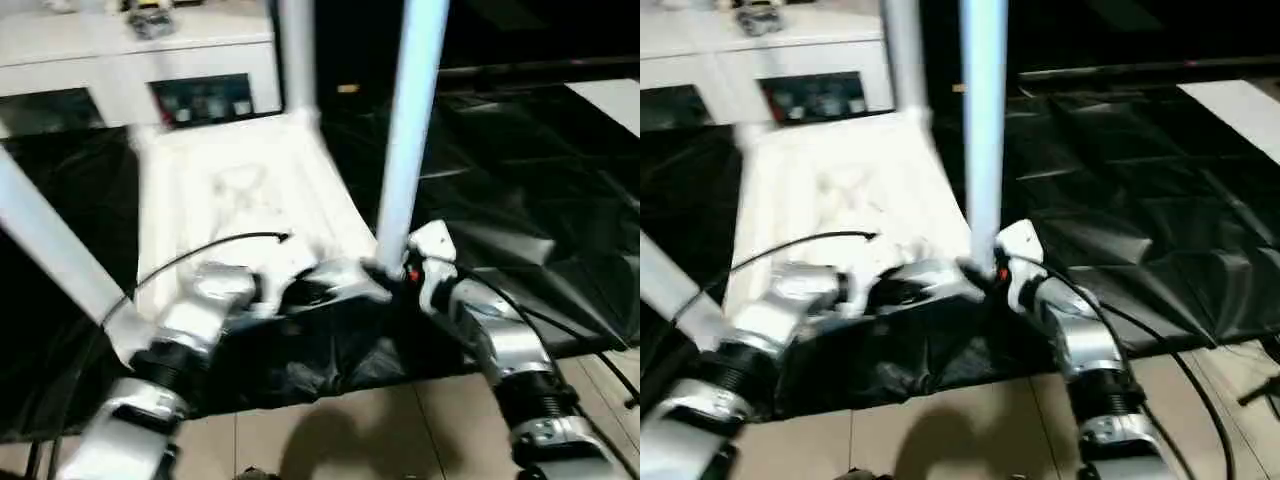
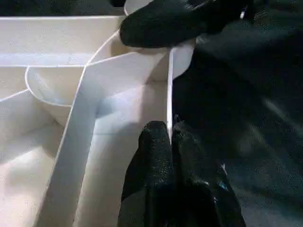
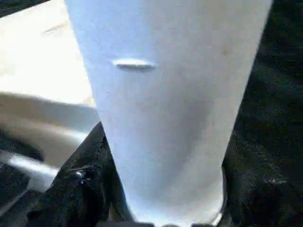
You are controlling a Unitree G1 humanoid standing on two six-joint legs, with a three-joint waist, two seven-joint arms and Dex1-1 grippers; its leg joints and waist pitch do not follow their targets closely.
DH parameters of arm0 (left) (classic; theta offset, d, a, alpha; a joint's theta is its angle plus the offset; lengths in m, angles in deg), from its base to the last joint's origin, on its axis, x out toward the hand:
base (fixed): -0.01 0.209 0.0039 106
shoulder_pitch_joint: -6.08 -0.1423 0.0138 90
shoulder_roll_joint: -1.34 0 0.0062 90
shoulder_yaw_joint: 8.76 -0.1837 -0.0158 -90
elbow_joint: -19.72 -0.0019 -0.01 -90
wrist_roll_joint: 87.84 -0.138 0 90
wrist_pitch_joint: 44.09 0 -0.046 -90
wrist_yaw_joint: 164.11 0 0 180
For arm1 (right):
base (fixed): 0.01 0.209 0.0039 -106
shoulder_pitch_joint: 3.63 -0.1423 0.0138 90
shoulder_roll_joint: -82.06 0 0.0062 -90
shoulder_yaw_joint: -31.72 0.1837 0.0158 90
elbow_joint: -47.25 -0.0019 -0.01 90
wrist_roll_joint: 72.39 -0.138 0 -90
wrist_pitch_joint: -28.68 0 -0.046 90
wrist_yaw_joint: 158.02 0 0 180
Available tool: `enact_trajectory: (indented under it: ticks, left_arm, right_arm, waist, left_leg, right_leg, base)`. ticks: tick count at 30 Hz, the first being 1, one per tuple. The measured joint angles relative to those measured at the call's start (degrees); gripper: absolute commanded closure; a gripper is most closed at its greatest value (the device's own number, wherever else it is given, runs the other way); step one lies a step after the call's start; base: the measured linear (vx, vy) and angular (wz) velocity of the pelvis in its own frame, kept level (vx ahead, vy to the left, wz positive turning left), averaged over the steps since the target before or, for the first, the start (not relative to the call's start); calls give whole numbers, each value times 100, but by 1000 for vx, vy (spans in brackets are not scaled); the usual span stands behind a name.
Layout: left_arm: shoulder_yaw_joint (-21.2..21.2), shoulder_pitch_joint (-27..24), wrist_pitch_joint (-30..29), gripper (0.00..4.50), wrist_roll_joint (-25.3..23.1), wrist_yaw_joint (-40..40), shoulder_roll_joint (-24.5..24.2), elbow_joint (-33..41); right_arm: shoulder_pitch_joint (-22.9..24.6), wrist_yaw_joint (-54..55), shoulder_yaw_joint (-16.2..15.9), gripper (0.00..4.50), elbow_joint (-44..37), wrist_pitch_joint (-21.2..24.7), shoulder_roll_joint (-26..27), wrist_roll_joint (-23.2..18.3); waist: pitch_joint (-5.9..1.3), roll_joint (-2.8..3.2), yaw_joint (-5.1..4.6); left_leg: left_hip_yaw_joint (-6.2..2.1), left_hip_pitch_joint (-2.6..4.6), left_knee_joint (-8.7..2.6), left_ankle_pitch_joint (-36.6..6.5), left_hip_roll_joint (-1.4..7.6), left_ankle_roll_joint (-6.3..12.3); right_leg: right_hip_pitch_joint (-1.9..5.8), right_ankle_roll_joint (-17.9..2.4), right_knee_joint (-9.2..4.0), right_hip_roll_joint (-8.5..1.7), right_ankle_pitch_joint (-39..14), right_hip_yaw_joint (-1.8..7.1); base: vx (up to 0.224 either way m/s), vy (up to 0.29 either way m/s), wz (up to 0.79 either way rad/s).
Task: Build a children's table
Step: Rotate leg to tighten
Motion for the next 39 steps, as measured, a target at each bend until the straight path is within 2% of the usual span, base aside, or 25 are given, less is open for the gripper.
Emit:
enact_trajectory:
  ticks: [4, 5, 11, 13, 19, 24, 29, 32, 39]
  left_arm:
    - [11, -121, -61, 450, -86, -292, 70, 222]
    - [13, -158, -60, 450, -118, -331, 85, 291]
    - [-44, -181, -1, 450, -129, -281, 17, 383]
    - [-78, -189, 53, 450, -115, -154, -67, 408]
    - [-108, -235, 148, 450, 68, 444, -322, 471]
    - [-180, -239, 203, 450, 284, 1084, -546, 481]
    - [-257, -237, 302, 450, 345, 1590, -749, 464]
    - [-324, -232, 438, 450, 402, 1872, -874, 403]
    - [-398, -186, 493, 450, 439, 2212, -993, 357]
  right_arm:
    - [5, 577, 66, 185, -6, -95, 312, 121]
    - [7, 631, 80, 129, -6, -122, 337, 135]
    - [17, 520, 99, 96, -37, -160, 345, 21]
    - [70, 272, -40, 70, -54, -281, 188, 56]
    - [153, -798, -360, 70, -174, -460, -306, 124]
    - [197, -2019, -691, 70, -341, -487, -878, -86]
    - [217, -2960, -897, 70, -479, -445, -1217, -170]
    - [199, -3472, -1030, 101, -501, -463, -1365, -238]
    - [168, -3923, -1091, 152, -501, -324, -1423, -370]
  waist:
    - [0, 0, -33]
    - [0, 0, -34]
    - [-1, 6, -32]
    - [0, 7, -26]
    - [2, 9, 12]
    - [3, 9, 143]
    - [3, 9, 194]
    - [1, 3, 216]
    - [1, 3, 294]
  left_leg:
    - [-11, -2, -9, 0, 3, -1]
    - [-11, -3, -10, 0, 2, -1]
    - [-8, -12, -14, -1, 2, -1]
    - [-7, -13, -20, -1, 2, -1]
    - [-5, -22, -24, -1, 3, -1]
    - [-2, -29, -14, -1, 3, 0]
    - [-2, -30, 2, -1, 5, 1]
    - [-2, -21, 3, -1, 5, 1]
    - [-2, -18, 4, -1, 5, 1]
  right_leg:
    - [-10, -10, 1, 5, 12, -7]
    - [-12, -10, 0, 5, 12, -7]
    - [-22, -6, -4, 5, 10, -6]
    - [-26, -5, -4, 5, 9, -6]
    - [-32, 0, -5, 6, 4, -8]
    - [-32, -2, -5, 3, 3, -9]
    - [-27, -3, 2, 2, 4, -9]
    - [-15, -2, 2, 2, 4, -8]
    - [-11, -3, 5, 2, 4, -6]
  base:
    - [0, 0, 0]
    - [0, 0, 0]
    - [0, 0, 0]
    - [0, 0, 0]
    - [0, 0, 0]
    - [0, 0, 0]
    - [0, 0, 0]
    - [0, 0, 0]
    - [0, 0, 0]
